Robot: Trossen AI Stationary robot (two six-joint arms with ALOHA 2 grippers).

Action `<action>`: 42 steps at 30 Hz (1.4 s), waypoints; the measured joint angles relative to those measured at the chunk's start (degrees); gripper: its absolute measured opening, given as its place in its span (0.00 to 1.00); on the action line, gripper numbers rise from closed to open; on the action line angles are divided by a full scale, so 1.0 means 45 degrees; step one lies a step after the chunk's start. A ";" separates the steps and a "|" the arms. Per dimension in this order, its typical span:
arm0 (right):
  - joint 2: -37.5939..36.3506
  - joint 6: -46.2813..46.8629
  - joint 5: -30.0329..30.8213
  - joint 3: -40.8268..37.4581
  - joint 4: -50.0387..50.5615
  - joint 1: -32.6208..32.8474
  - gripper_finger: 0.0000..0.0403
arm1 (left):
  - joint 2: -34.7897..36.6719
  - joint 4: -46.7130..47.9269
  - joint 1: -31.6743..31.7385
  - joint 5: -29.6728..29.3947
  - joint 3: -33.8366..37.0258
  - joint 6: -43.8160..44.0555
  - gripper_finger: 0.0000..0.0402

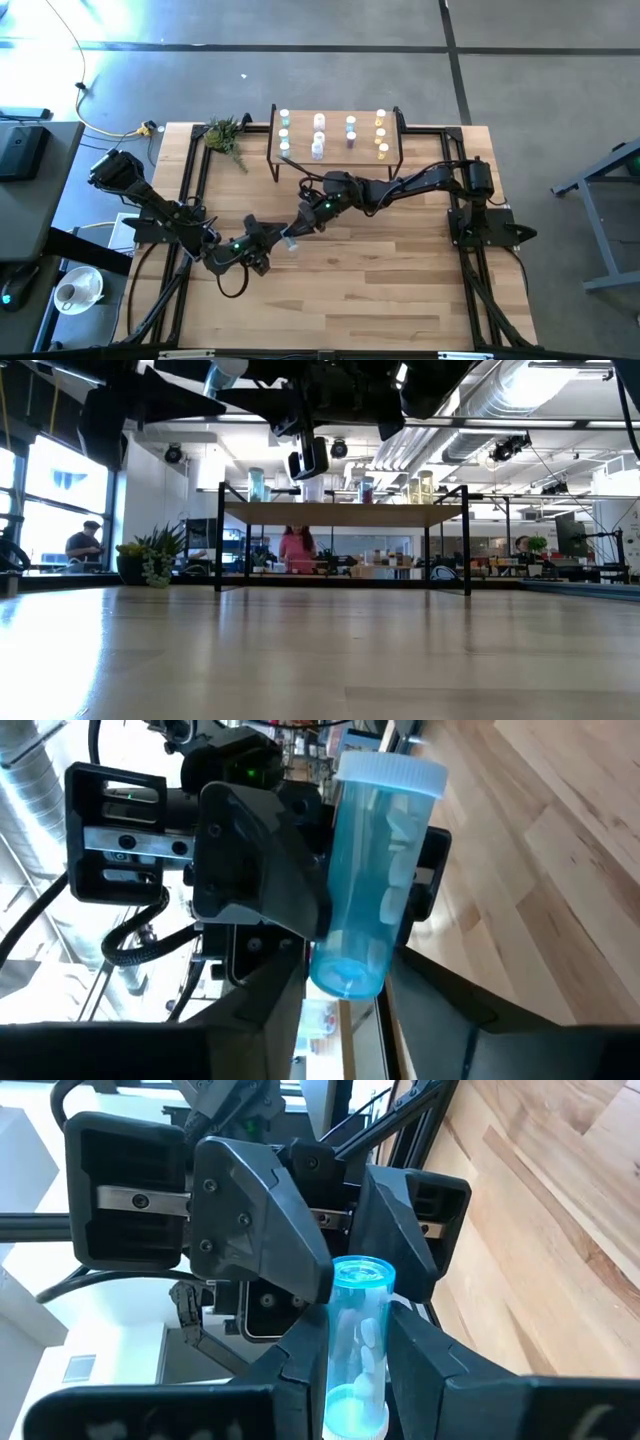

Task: Pick and place medicine bottles onto shelf by color
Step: Put the blue pill bottle on the shelf aligned with the other blue pill bottle

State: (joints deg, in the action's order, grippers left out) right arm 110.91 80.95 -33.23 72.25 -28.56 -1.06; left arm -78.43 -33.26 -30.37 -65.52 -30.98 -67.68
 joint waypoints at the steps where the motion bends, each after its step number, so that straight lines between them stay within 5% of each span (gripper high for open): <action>1: 0.0000 0.0000 0.0000 0.0000 0.0000 0.0000 0.17 | 0.0000 0.0000 -0.0020 -0.0005 0.0000 0.0000 0.34; 11: 0.0000 -0.0021 -0.0055 0.0000 0.0003 0.0008 0.17 | -0.0005 -0.0003 -0.0104 -0.0005 0.0000 0.0000 0.22; 37: 0.0000 -0.1030 0.0080 0.0000 0.0126 0.0010 0.17 | -0.0005 0.0102 -0.0101 0.0172 0.0000 -0.0043 0.22; 42: 0.0000 -0.1663 0.0189 0.0000 0.0126 -0.0056 0.25 | -0.0005 0.0105 -0.0096 0.0091 0.0000 -0.0145 0.22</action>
State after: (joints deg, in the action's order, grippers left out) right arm 110.91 73.46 -32.38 72.25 -27.99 -1.31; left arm -78.46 -32.78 -30.81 -65.11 -30.98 -68.33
